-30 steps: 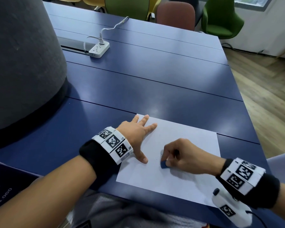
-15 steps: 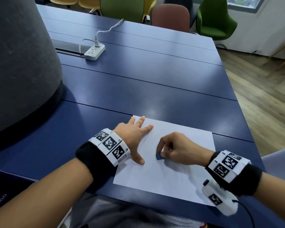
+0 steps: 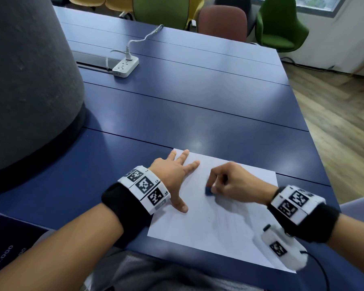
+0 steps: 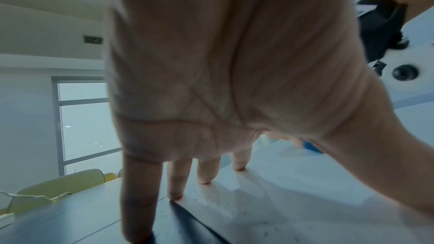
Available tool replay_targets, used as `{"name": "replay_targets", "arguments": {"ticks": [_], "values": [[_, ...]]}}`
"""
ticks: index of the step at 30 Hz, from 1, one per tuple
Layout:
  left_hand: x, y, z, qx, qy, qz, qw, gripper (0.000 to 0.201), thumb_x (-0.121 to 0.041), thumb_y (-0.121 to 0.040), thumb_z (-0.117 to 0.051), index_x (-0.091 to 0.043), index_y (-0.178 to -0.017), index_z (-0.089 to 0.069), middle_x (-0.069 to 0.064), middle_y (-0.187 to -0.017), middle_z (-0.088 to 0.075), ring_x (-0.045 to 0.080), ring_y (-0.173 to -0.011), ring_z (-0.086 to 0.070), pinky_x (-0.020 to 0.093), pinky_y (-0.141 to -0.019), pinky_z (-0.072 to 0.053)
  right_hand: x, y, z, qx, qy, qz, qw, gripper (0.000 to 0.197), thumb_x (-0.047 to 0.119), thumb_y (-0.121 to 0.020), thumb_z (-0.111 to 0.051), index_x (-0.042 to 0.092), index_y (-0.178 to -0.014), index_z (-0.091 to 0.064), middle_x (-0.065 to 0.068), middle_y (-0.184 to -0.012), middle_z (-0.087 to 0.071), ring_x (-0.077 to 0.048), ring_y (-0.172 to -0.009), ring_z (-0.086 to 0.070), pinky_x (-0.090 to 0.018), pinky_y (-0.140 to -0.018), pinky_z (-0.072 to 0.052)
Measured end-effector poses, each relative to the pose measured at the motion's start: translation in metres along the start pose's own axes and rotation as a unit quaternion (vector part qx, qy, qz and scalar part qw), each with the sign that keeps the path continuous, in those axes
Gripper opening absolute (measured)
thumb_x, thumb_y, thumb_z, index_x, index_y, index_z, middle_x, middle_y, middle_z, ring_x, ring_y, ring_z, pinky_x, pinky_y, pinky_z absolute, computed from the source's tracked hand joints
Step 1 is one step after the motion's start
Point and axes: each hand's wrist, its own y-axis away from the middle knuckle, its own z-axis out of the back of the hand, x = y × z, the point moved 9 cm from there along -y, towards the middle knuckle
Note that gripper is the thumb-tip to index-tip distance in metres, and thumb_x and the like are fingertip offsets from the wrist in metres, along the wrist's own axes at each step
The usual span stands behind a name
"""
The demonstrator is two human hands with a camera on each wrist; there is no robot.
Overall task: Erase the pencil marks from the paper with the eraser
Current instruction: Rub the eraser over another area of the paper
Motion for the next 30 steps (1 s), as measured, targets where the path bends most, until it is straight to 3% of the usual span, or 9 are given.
{"name": "replay_targets", "arguments": {"ticks": [2, 4, 7, 10, 15, 21, 26, 30], "values": [[0.0, -0.001, -0.001, 0.002, 0.002, 0.0, 1.0, 0.132, -0.063, -0.062, -0.081, -0.038, -0.153, 0.011, -0.001, -0.162, 0.021, 0.026, -0.15, 0.012, 0.048, -0.111, -0.029, 0.007, 0.015, -0.018, 0.062, 0.028, 0.015, 0.998, 0.016, 0.006, -0.079, -0.066, 0.02, -0.076, -0.072, 0.008, -0.053, -0.053, -0.003, -0.047, -0.046, -0.011, -0.049, -0.034], [0.0, -0.001, -0.001, 0.003, 0.003, 0.0, 1.0, 0.132, -0.063, -0.062, -0.081, -0.037, -0.153, 0.012, -0.001, -0.162, 0.022, 0.026, -0.15, 0.013, 0.048, -0.111, -0.028, 0.007, 0.014, -0.02, 0.08, 0.051, 0.016, 0.995, 0.016, 0.008, -0.079, -0.067, 0.023, -0.076, -0.072, 0.008, -0.056, -0.054, -0.003, -0.049, -0.048, -0.012, -0.05, -0.036], [-0.001, 0.001, -0.001, 0.003, 0.002, -0.001, 1.0, 0.132, -0.063, -0.063, -0.081, -0.037, -0.153, 0.012, -0.001, -0.161, 0.022, 0.026, -0.15, 0.012, 0.048, -0.111, -0.029, -0.003, -0.011, 0.007, -0.003, 0.036, -0.005, 0.999, 0.015, 0.007, -0.08, -0.066, 0.021, -0.079, -0.073, 0.008, -0.057, -0.059, 0.002, -0.046, -0.051, -0.006, -0.047, -0.035], [0.0, 0.001, -0.001, 0.004, 0.005, -0.001, 1.0, 0.132, -0.062, -0.062, -0.081, -0.037, -0.153, 0.012, -0.001, -0.161, 0.022, 0.026, -0.15, 0.012, 0.048, -0.11, -0.029, -0.02, -0.024, 0.026, -0.08, -0.022, -0.046, 0.995, 0.011, 0.009, -0.082, -0.066, 0.018, -0.079, -0.072, 0.005, -0.059, -0.064, 0.003, -0.043, -0.05, -0.007, -0.044, -0.036], [-0.001, 0.001, -0.001, 0.003, 0.001, 0.001, 1.0, 0.132, -0.063, -0.063, -0.081, -0.038, -0.153, 0.012, -0.001, -0.161, 0.022, 0.025, -0.149, 0.014, 0.05, -0.111, -0.03, -0.012, 0.002, -0.003, -0.001, -0.025, -0.032, 0.999, 0.013, 0.006, -0.08, -0.066, 0.017, -0.077, -0.071, 0.009, -0.05, -0.055, 0.0, -0.043, -0.045, -0.012, -0.047, -0.037], [-0.001, 0.0, -0.002, 0.005, 0.005, 0.0, 1.0, 0.132, -0.062, -0.062, -0.081, -0.038, -0.153, 0.012, -0.002, -0.161, 0.024, 0.025, -0.149, 0.014, 0.05, -0.111, -0.031, -0.029, -0.022, 0.03, -0.094, -0.054, -0.064, 0.992, 0.011, 0.008, -0.081, -0.067, 0.017, -0.077, -0.072, 0.0, -0.061, -0.063, -0.005, -0.05, -0.052, -0.021, -0.056, -0.043], [-0.001, -0.001, -0.002, -0.003, 0.004, -0.004, 1.0, 0.132, -0.061, -0.063, -0.081, -0.037, -0.153, 0.012, -0.001, -0.161, 0.024, 0.025, -0.149, 0.015, 0.051, -0.112, -0.032, -0.015, 0.005, -0.002, 0.0, -0.021, -0.041, 0.999, 0.012, 0.006, -0.079, -0.065, 0.016, -0.078, -0.071, 0.01, -0.052, -0.054, -0.001, -0.043, -0.045, -0.011, -0.047, -0.034], [-0.003, 0.001, 0.0, 0.0, -0.003, -0.006, 1.0, 0.13, -0.061, -0.065, -0.08, -0.037, -0.153, 0.014, -0.001, -0.161, 0.025, 0.025, -0.149, 0.015, 0.048, -0.11, -0.035, -0.017, -0.014, 0.02, -0.051, -0.004, -0.047, 0.998, 0.013, 0.007, -0.079, -0.064, 0.017, -0.078, -0.073, 0.009, -0.056, -0.058, 0.003, -0.043, -0.049, -0.006, -0.044, -0.034]]}}
